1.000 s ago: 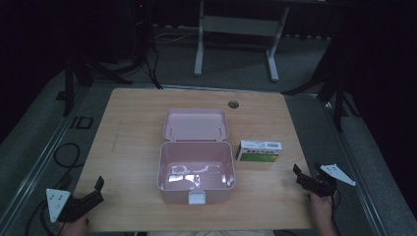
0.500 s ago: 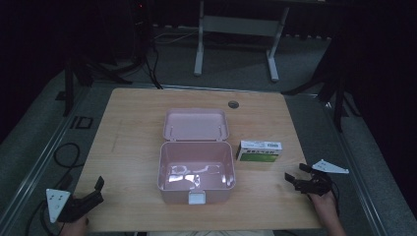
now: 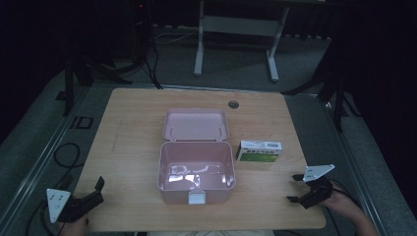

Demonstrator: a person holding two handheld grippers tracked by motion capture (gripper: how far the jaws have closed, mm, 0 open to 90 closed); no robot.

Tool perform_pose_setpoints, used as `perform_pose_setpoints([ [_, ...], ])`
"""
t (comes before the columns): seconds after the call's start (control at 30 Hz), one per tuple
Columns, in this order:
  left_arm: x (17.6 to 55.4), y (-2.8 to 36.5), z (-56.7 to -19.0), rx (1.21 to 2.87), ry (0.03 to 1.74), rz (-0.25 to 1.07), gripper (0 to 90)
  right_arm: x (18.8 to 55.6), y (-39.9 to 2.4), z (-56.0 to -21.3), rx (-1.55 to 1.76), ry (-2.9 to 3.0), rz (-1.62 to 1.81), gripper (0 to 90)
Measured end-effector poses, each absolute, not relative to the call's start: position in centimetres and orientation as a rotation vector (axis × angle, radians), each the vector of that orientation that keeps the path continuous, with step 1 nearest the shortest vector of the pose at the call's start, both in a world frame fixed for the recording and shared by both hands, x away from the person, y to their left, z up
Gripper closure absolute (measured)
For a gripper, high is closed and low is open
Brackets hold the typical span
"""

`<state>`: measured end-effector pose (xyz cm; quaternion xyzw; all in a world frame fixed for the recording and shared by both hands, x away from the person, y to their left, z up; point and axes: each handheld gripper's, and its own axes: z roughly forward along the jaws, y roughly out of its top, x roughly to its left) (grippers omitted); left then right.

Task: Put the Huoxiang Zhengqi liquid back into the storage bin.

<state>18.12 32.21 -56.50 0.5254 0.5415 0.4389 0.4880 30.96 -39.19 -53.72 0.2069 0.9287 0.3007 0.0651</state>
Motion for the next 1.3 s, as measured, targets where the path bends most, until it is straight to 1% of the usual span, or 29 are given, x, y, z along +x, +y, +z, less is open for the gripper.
perform_pose_setpoints([
  [0.33, 18.1, 32.2, -56.5, 1.275, 1.313, 1.065, 0.2, 31.2, -37.3, -52.1, 0.47, 2.98, 0.505, 12.7],
  [0.5, 18.1, 32.2, -56.5, 1.276, 1.314, 1.06, 0.2, 31.3, -36.4, -51.4, 0.417, 3.001, 0.415, 12.8],
  [0.7, 18.1, 32.2, -56.5, 1.279, 1.313, 1.057, 0.2, 31.3, -34.1, -50.5, 0.401, 3.061, 0.161, 13.2],
  [0.93, 18.1, 32.3, -56.5, 1.276, 1.311, 1.053, 0.2, 31.3, -31.6, -50.0, 0.326, 3.119, -0.022, 12.6],
  [1.0, 18.1, 32.3, -56.5, 1.273, 1.311, 1.052, 0.2, 31.1, -31.1, -50.1, 0.27, 3.121, -0.057, 11.1],
  [1.3, 18.1, 32.3, -56.5, 1.274, 1.31, 1.051, 0.2, 32.0, -28.9, -49.7, 0.227, 3.123, -0.089, 11.1],
])
